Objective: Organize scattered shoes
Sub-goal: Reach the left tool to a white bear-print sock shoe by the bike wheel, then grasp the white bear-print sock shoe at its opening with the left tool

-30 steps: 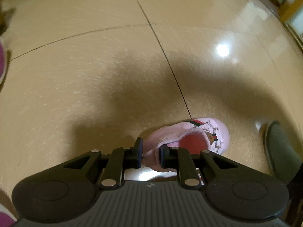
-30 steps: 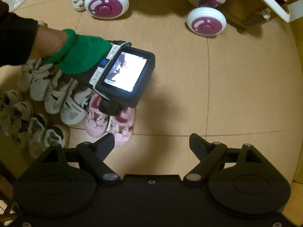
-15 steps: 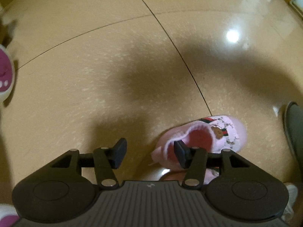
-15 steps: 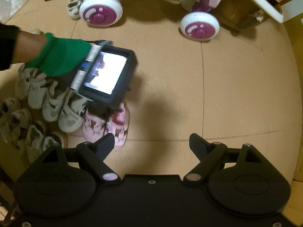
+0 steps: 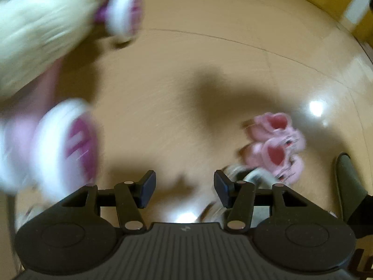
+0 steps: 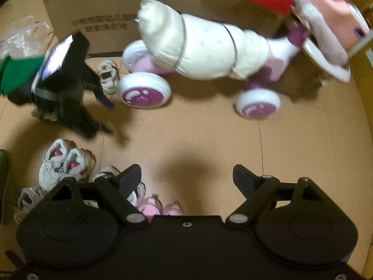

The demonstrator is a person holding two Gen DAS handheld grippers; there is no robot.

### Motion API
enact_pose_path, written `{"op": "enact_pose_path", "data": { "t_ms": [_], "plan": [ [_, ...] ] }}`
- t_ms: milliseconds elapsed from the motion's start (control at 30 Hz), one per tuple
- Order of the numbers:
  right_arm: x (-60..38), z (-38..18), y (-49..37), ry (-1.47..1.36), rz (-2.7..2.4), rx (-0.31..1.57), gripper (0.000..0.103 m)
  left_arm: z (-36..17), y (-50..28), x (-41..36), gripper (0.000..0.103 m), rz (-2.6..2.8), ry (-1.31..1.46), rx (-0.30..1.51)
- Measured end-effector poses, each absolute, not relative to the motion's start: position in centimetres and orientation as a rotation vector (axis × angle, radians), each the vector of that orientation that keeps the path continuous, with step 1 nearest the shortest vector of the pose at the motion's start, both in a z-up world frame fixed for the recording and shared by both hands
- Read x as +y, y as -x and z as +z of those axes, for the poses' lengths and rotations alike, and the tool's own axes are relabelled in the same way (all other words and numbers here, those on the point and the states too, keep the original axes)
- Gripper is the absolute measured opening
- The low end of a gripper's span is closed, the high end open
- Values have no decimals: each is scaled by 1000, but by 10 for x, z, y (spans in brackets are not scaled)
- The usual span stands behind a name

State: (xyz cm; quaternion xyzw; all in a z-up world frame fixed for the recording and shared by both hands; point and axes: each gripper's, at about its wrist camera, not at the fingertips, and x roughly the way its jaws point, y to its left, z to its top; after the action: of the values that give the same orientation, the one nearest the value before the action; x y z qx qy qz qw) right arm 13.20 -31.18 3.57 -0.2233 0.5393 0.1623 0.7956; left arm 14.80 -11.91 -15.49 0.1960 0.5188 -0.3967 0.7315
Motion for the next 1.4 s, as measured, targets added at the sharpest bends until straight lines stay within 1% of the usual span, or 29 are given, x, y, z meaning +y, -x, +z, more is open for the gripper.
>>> {"op": "enact_pose_path", "data": {
  "t_ms": [233, 300, 367, 567, 733, 867, 900, 967, 1000, 1033, 1067, 1200, 1233, 1400],
  "plan": [
    [-293, 31, -136, 515, 376, 1140, 87, -154, -205, 8, 54, -388, -263, 1103],
    [-292, 27, -136, 518, 378, 1147, 87, -163, -220, 40, 54, -260, -106, 1121],
    [-295, 18, -139, 527, 383, 1170, 87, -177, -228, 56, 54, -205, 39, 1154],
    [-308, -1, -144, 530, 387, 1217, 87, -210, -236, 47, 54, -148, 170, 1207],
    [-324, -6, -142, 518, 380, 1239, 87, -237, -242, 40, 54, -99, 276, 1249],
    [-334, -7, -138, 513, 370, 1250, 87, -254, -238, 33, 54, -55, 249, 1276],
    [-336, -6, -136, 513, 371, 1253, 87, -258, -238, 34, 52, -48, 240, 1277],
    [-338, -5, -133, 511, 373, 1256, 87, -263, -240, 32, 28, -96, 223, 1286],
    [-339, -4, -132, 507, 374, 1256, 87, -265, -240, 30, 26, -150, 188, 1300],
    [-340, -2, -131, 503, 376, 1255, 87, -261, -239, 30, 18, -189, 135, 1306],
    [-341, -1, -131, 500, 375, 1254, 87, -258, -238, 29, 13, -231, 86, 1313],
    [-339, 5, -129, 490, 369, 1241, 87, -241, -231, 32, 12, -341, -169, 1300],
    [-337, 5, -129, 487, 371, 1237, 87, -235, -230, 38, 12, -339, -196, 1287],
    [-325, 7, -126, 483, 385, 1223, 87, -224, -225, 68, 13, -294, -68, 1267]
  ]
}}
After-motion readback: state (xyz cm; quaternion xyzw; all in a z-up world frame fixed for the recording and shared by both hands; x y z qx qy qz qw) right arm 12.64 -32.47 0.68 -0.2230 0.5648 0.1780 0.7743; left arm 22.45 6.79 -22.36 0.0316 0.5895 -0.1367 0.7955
